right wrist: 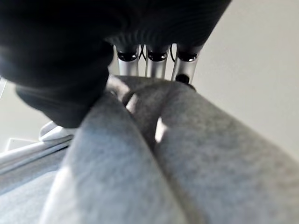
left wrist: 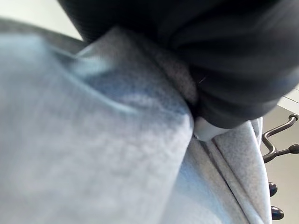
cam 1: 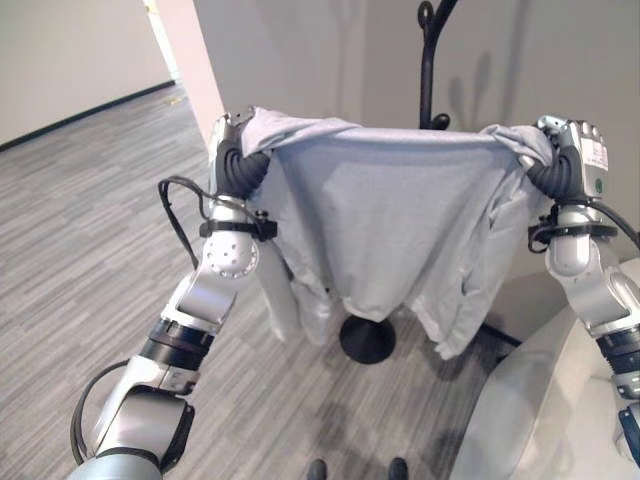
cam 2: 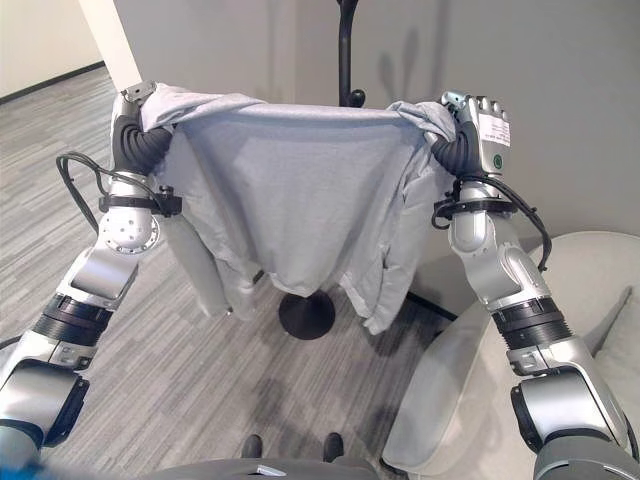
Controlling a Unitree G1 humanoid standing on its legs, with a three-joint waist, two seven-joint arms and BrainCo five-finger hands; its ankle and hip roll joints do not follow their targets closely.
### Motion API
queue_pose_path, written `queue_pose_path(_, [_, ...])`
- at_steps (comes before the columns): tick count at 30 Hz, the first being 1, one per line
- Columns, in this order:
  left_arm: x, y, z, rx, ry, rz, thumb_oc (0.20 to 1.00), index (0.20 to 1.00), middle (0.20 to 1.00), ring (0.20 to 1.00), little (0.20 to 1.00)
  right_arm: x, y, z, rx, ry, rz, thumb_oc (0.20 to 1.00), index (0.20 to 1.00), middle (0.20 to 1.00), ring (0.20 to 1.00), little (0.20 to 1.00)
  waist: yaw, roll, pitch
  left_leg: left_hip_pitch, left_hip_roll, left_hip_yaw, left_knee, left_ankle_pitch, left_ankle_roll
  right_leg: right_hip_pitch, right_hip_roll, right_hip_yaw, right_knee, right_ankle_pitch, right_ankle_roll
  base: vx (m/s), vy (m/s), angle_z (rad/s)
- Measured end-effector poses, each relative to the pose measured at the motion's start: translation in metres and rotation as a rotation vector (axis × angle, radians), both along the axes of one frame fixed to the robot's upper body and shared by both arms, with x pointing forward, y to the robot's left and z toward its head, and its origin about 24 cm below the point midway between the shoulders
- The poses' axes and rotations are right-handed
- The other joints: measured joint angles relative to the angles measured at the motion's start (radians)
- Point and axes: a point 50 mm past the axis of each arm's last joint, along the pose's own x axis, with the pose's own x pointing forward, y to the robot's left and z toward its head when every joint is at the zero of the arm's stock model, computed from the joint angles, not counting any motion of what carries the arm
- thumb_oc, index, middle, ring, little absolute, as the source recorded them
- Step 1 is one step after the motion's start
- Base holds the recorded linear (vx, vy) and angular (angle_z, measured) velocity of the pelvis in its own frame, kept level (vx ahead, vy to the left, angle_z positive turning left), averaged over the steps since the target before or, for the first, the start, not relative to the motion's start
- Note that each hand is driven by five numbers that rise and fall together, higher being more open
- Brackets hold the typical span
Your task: Hang the clothes on the sofa on the clothes rack.
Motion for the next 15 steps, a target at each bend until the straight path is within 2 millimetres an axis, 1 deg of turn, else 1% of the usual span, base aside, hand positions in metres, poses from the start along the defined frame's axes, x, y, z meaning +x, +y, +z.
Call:
queue_pose_path(2, [0.001, 0.001, -0.001, 0.003, 0.008, 0.001, 0.2, 0.2, 0.2, 0.2, 0.2, 0.0, 0.0, 0.0, 0.0, 0.003, -0.002, 0.2, 0.2, 0.2, 0.2, 0.2, 0.006, 0.013, 0.009, 0.003, 0.01, 0.01, -0.004, 0.0, 0.008, -0.05, 0.002, 0.0, 0.089, -0.002, 0.003, 0.01, 0.053, -0.27])
queue_pose_path(4, [0.001, 0.0, -0.002, 0.007, 0.016, -0.001, 0.2, 0.2, 0.2, 0.2, 0.2, 0.0, 0.0, -0.001, 0.0, 0.004, -0.004, 0.2, 0.2, 0.2, 0.2, 0.2, -0.005, 0.021, 0.015, 0.01, 0.013, 0.005, -0.005, -0.003, 0.018, -0.089, -0.01, -0.004, 0.193, -0.022, 0.034, 0.1, -0.055, 0.03])
queue_pose_path(5, [0.001, 0.0, -0.002, 0.007, 0.014, -0.003, 0.2, 0.2, 0.2, 0.2, 0.2, 0.0, 0.0, 0.0, 0.0, 0.002, -0.004, 0.2, 0.2, 0.2, 0.2, 0.2, -0.006, 0.019, 0.016, 0.02, 0.011, -0.005, -0.001, 0.0, 0.022, -0.101, -0.02, 0.001, 0.221, -0.035, 0.051, 0.15, -0.133, 0.24])
queue_pose_path(6, [0.002, -0.001, -0.002, 0.006, 0.014, -0.007, 0.2, 0.2, 0.2, 0.2, 0.2, 0.0, -0.001, 0.001, 0.0, -0.002, -0.006, 0.2, 0.2, 0.2, 0.2, 0.2, -0.007, 0.022, 0.018, 0.019, 0.008, -0.025, 0.001, 0.001, 0.026, -0.117, -0.026, 0.032, 0.255, -0.053, 0.07, 0.13, -0.151, 0.35])
queue_pose_path(7, [0.002, -0.003, -0.002, 0.007, 0.014, -0.011, 0.2, 0.2, 0.2, 0.2, 0.2, 0.0, -0.002, 0.001, 0.001, -0.002, -0.01, 0.2, 0.2, 0.2, 0.2, 0.2, -0.015, 0.023, 0.019, 0.016, 0.011, -0.04, 0.002, 0.002, 0.027, -0.116, -0.032, 0.047, 0.244, -0.059, 0.062, 0.18, -0.212, 0.45])
queue_pose_path(8, [0.002, -0.003, 0.002, 0.011, 0.002, -0.013, 0.2, 0.2, 0.2, 0.2, 0.2, 0.0, -0.002, 0.003, 0.004, -0.011, -0.011, 0.2, 0.2, 0.2, 0.2, 0.2, -0.008, 0.035, 0.027, 0.001, 0.024, -0.063, 0.006, 0.006, 0.033, -0.123, -0.059, 0.049, 0.183, -0.06, 0.063, 0.14, -0.157, 0.43])
queue_pose_path(9, [0.003, -0.004, 0.006, 0.012, -0.009, -0.013, 0.2, 0.2, 0.2, 0.2, 0.2, 0.0, -0.002, 0.006, 0.004, -0.019, -0.01, 0.2, 0.2, 0.2, 0.2, 0.2, -0.007, 0.042, 0.032, -0.017, 0.037, -0.08, 0.015, 0.006, 0.033, -0.131, -0.074, 0.055, 0.122, -0.055, 0.07, 0.23, -0.211, 0.37])
queue_pose_path(11, [0.005, -0.005, 0.014, 0.013, -0.033, -0.012, 0.2, 0.2, 0.2, 0.2, 0.2, 0.001, -0.001, 0.013, 0.007, -0.044, -0.007, 0.2, 0.2, 0.2, 0.2, 0.2, -0.007, 0.062, 0.053, -0.051, 0.066, -0.114, 0.031, 0.005, 0.032, -0.161, -0.104, 0.064, 0.01, -0.042, 0.092, 0.19, -0.157, 0.3])
queue_pose_path(12, [0.005, -0.004, 0.016, 0.009, -0.039, -0.009, 0.2, 0.2, 0.2, 0.2, 0.2, 0.0, -0.001, 0.016, 0.005, -0.055, -0.007, 0.2, 0.2, 0.2, 0.2, 0.2, 0.0, 0.064, 0.065, -0.064, 0.079, -0.124, 0.042, -0.005, 0.022, -0.185, -0.11, 0.056, -0.022, -0.024, 0.122, 0.19, -0.161, 0.28])
queue_pose_path(13, [0.005, -0.005, 0.018, 0.009, -0.043, -0.011, 0.2, 0.2, 0.2, 0.2, 0.2, 0.0, -0.002, 0.018, 0.002, -0.061, -0.012, 0.2, 0.2, 0.2, 0.2, 0.2, -0.004, 0.069, 0.084, -0.065, 0.087, -0.137, 0.053, -0.011, 0.013, -0.186, -0.122, 0.043, -0.051, -0.013, 0.151, 0.28, -0.284, 0.39])
queue_pose_path(14, [0.006, -0.007, 0.018, 0.006, -0.045, -0.015, 0.2, 0.2, 0.2, 0.2, 0.2, 0.0, -0.004, 0.018, -0.005, -0.06, -0.019, 0.2, 0.2, 0.2, 0.2, 0.2, -0.013, 0.076, 0.102, -0.062, 0.1, -0.163, 0.055, -0.02, 0.0, -0.189, -0.128, 0.037, -0.05, -0.008, 0.153, 0.24, -0.272, 0.52])
queue_pose_path(15, [0.006, -0.007, 0.018, 0.005, -0.044, -0.017, 0.2, 0.2, 0.2, 0.2, 0.2, 0.0, -0.005, 0.018, -0.006, -0.058, -0.021, 0.2, 0.2, 0.2, 0.2, 0.2, -0.015, 0.073, 0.106, -0.056, 0.11, -0.166, 0.048, -0.028, -0.013, -0.184, -0.126, 0.034, -0.049, -0.009, 0.153, 0.16, -0.204, 0.51])
